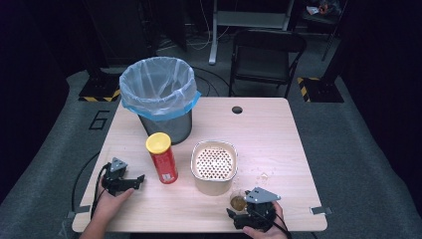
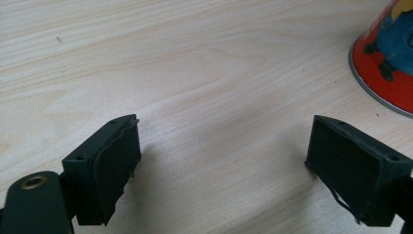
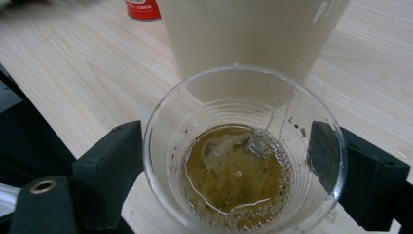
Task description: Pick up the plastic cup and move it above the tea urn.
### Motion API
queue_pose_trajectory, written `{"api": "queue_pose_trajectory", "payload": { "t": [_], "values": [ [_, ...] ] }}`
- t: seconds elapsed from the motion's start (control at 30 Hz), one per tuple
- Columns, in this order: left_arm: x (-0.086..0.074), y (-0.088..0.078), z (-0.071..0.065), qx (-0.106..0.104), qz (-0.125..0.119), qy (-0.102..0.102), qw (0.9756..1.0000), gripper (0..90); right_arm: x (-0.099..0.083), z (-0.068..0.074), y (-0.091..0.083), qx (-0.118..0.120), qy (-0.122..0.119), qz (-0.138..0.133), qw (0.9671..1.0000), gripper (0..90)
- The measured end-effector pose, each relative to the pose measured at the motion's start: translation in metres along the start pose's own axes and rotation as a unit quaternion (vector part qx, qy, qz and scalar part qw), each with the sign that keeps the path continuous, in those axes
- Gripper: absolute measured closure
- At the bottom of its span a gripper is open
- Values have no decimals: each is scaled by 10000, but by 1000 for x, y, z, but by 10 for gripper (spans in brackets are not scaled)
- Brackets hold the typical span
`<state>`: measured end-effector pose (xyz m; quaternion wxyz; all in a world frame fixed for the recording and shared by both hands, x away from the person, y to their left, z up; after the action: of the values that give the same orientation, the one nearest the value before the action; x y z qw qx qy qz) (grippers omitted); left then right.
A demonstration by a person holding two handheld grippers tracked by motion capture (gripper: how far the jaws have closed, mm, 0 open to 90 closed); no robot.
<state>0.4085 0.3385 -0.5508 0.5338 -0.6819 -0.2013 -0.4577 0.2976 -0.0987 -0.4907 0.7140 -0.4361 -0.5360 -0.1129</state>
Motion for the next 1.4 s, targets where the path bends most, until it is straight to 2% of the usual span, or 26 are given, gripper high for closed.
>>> {"api": "queue_pose_trajectory", "payload": {
  "t": [0.2, 0.33, 0.57, 0.7, 0.8, 1.2, 1.27, 1.3, 1.4],
  "values": [
    [0, 0, 0, -2, 0, 2, 10000, 119, 2, 6, 10, -29, -171, -32, 9998, 134],
    [0, 0, 0, -5, -2, 2, 10000, 119, -2, 5, 13, -197, -248, -47, 9995, 138],
    [0, 0, 0, -14, 5, 7, 10000, 120, -9, 5, 8, -396, -1, -177, 9991, 179],
    [0, 0, 0, -16, 7, 8, 10000, 119, -12, 5, 7, -301, 196, -224, 9991, 234],
    [0, 0, 0, -9, 3, 23, 10000, 119, -10, 7, 9, -264, 201, -279, 9991, 240],
    [0, 0, 0, -19, 6, 3, 10000, 119, -7, 7, 12, -211, 39, -340, 9992, 282],
    [0, 0, 0, -20, 7, 6, 10000, 119, -8, 5, 12, -183, -18, -319, 9993, 296],
    [0, 0, 0, -21, 6, 4, 10000, 120, -8, 3, 11, -191, -59, -328, 9993, 338],
    [0, 0, 0, -21, 10, 7, 10000, 119, -7, -1, 9, -114, -31, -327, 9994, 339]
  ]
}}
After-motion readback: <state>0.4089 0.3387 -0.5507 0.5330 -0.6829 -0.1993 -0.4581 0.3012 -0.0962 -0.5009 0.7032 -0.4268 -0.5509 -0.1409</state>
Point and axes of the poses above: each handheld gripper's, and its own axes: y roughly forward along the jaws, x roughly out of its top, z roughly to its left, the point moved 3 cm from there along y, roughly forward along the jaws, and after that the axes turned 9 degrees about -z, right-handed, at the moved point
